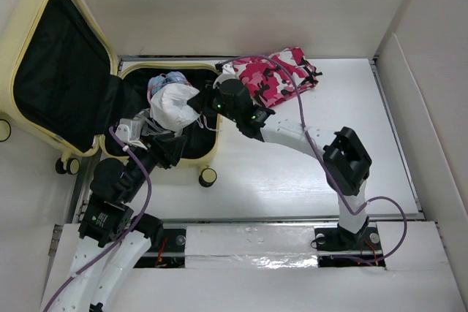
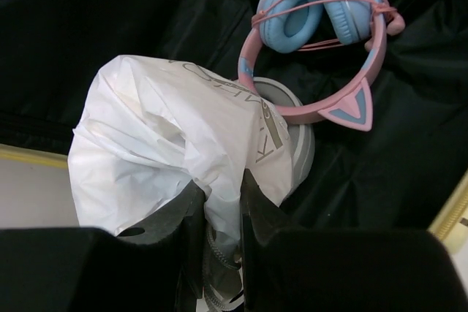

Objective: Pack the luggage

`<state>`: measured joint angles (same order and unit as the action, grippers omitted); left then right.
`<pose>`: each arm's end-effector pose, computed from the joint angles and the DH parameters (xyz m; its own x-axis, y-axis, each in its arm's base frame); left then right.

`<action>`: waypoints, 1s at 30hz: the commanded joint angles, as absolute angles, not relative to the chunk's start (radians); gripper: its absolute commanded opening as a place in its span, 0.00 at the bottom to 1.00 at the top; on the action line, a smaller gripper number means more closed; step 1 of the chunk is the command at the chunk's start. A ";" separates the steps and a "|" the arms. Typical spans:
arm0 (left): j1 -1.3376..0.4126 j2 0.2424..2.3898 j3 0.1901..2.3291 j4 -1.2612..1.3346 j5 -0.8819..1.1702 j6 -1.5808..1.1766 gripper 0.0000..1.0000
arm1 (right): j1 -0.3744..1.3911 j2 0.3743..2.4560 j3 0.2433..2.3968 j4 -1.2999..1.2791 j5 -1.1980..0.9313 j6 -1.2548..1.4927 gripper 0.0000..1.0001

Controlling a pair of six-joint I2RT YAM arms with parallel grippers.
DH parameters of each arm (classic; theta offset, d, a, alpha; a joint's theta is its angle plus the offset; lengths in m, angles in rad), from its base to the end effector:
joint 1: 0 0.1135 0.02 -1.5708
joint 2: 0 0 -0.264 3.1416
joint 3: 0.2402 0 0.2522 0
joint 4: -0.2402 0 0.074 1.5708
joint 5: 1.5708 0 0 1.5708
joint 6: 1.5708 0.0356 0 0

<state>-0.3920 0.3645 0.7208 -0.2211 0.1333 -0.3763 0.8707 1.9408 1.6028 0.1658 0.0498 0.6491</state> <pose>0.0816 -0.0389 0.3640 -0.0680 -0.3660 -0.9281 0.5111 0.7861 -0.3475 0.3070 0.3617 0.3162 -0.5306 0.3073 -0.7900 -0.5166 0.6217 0.5887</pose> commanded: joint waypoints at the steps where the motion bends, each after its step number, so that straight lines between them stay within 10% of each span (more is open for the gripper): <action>1: -0.397 0.365 0.742 -0.173 0.141 -0.383 0.44 | 0.900 1.948 1.589 0.370 0.103 0.718 0.00; 19: -0.397 0.367 0.741 -0.173 0.141 -0.383 0.44 | 0.902 2.054 1.741 0.322 0.232 0.686 0.00; 30: -0.397 0.362 0.739 -0.170 0.152 -0.383 0.44 | 0.920 1.979 1.416 0.322 0.409 0.687 0.08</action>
